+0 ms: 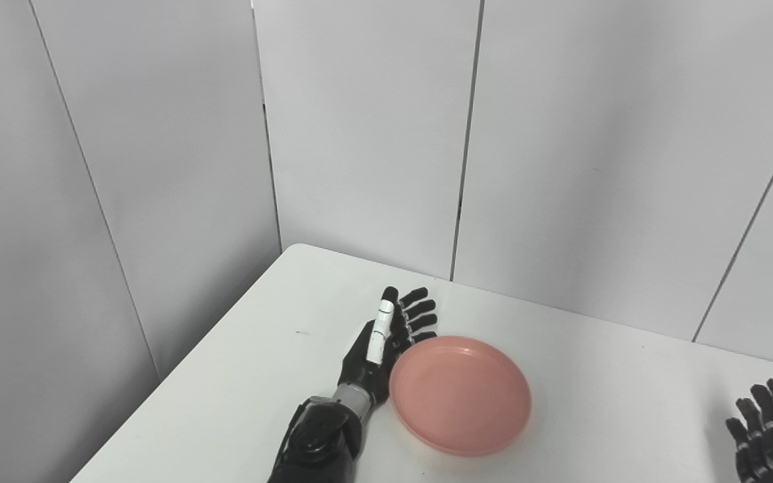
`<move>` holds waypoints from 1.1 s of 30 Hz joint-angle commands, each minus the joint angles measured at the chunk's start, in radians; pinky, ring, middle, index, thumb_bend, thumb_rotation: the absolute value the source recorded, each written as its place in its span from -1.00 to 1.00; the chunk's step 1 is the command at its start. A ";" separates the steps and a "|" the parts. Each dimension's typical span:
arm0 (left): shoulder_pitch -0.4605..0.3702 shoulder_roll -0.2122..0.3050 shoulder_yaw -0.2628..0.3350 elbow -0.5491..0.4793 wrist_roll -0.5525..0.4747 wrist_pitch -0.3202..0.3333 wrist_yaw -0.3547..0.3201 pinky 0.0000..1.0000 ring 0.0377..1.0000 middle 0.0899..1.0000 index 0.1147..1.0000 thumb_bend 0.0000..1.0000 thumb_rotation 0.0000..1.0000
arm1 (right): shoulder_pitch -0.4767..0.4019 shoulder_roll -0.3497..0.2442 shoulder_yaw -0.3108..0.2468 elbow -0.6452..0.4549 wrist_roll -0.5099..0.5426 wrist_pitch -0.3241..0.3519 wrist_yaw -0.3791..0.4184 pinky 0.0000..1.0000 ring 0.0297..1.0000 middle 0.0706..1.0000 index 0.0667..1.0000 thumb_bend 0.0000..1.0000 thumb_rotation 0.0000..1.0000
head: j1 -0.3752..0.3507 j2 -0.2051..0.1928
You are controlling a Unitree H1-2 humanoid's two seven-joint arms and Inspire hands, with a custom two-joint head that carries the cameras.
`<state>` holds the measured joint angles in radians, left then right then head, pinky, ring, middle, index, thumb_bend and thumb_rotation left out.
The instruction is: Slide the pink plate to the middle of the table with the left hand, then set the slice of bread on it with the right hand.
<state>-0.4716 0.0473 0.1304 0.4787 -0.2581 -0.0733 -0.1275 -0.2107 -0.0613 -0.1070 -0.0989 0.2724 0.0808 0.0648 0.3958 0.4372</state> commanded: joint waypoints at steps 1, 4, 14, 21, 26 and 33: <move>-0.023 -0.007 -0.009 -0.018 0.005 -0.017 -0.007 0.54 0.65 0.64 0.55 0.69 1.00 | -0.022 -0.001 0.007 -0.053 0.005 0.014 0.005 1.00 1.00 1.00 1.00 0.13 0.87 | -0.010 0.005; -0.023 -0.018 -0.019 -0.023 0.011 -0.018 -0.007 0.56 0.65 0.61 0.54 0.69 1.00 | -0.021 0.008 0.011 -0.074 -0.010 0.036 -0.014 1.00 1.00 1.00 1.00 0.17 0.82 | -0.043 0.016; -0.008 -0.033 -0.041 -0.055 0.007 -0.001 -0.030 0.57 0.64 0.61 0.53 0.70 1.00 | -0.029 0.032 0.028 -0.066 -0.046 0.006 -0.033 1.00 0.95 0.98 0.99 0.29 0.73 | -0.202 0.063; 0.008 -0.042 -0.055 -0.094 0.000 0.034 -0.032 0.57 0.64 0.64 0.54 0.68 1.00 | -0.037 0.058 0.036 -0.061 -0.067 0.005 -0.045 1.00 0.93 0.95 0.94 0.43 0.67 | -0.312 0.102; 0.011 -0.056 -0.061 -0.107 -0.010 0.053 -0.040 0.59 0.64 0.63 0.55 0.67 0.99 | -0.049 0.087 0.042 -0.070 -0.083 0.025 -0.067 1.00 0.92 0.92 0.92 0.46 0.65 | -0.357 0.119; 0.020 -0.067 -0.078 -0.115 -0.001 0.048 -0.056 0.58 0.64 0.64 0.56 0.67 1.00 | -0.053 0.108 0.052 -0.103 -0.103 0.073 -0.094 0.97 0.91 0.92 0.91 0.43 0.65 | -0.428 0.138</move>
<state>-0.4301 -0.0179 0.0622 0.3981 -0.2602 -0.0192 -0.1707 -0.2310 0.0382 -0.0586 -0.1600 0.1761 0.1499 -0.0224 -0.0337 0.5752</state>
